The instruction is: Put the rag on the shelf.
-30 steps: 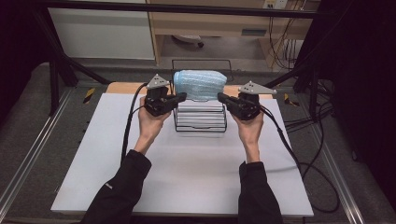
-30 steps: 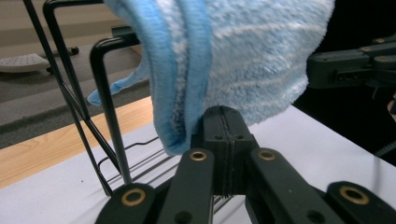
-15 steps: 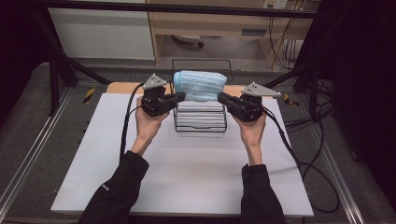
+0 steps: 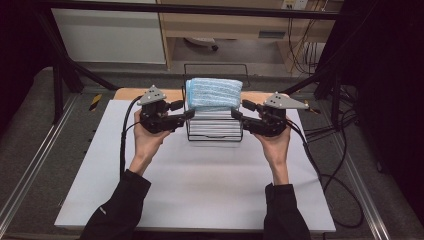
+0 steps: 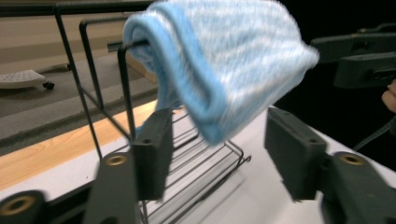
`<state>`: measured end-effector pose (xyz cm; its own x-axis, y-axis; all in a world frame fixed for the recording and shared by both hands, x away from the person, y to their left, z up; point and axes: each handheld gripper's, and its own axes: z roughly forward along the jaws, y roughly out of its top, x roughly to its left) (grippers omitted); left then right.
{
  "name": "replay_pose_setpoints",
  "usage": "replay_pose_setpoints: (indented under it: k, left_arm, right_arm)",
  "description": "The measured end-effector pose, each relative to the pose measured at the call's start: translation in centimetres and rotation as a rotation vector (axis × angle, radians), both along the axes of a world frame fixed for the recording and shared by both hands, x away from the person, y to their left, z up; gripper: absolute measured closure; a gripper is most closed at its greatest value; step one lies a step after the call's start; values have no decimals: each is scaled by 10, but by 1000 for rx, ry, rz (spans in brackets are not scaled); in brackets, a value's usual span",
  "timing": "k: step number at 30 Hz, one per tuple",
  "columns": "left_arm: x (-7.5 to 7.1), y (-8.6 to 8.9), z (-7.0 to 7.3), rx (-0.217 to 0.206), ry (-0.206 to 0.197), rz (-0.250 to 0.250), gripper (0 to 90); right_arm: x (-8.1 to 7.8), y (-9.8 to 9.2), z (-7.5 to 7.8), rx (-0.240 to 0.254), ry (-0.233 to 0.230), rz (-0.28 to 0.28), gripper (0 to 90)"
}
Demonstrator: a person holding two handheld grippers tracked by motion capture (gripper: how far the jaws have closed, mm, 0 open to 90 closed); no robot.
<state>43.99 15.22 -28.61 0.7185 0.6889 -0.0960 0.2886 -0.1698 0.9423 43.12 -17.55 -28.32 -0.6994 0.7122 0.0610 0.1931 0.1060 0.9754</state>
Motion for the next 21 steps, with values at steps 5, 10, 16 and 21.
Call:
replay_pose_setpoints:
  k: [5, 10, 16, 21]
  left_arm:
    - [-7, 11, -17, 29, 17, -6, 279]
    - [-13, 22, -36, 48, 35, 2, 213]
    - [-22, 31, -63, 35, 59, 2, 177]
    - [-31, 40, -82, 57, 67, 8, 171]
  right_arm:
    - [-5, -4, -10, 4, 12, -1, 232]
    - [-9, -7, -22, -5, 41, 7, 143]
    - [-17, -7, -44, -32, 65, 37, 76]
    - [-22, -10, -67, -62, 109, 56, 42]
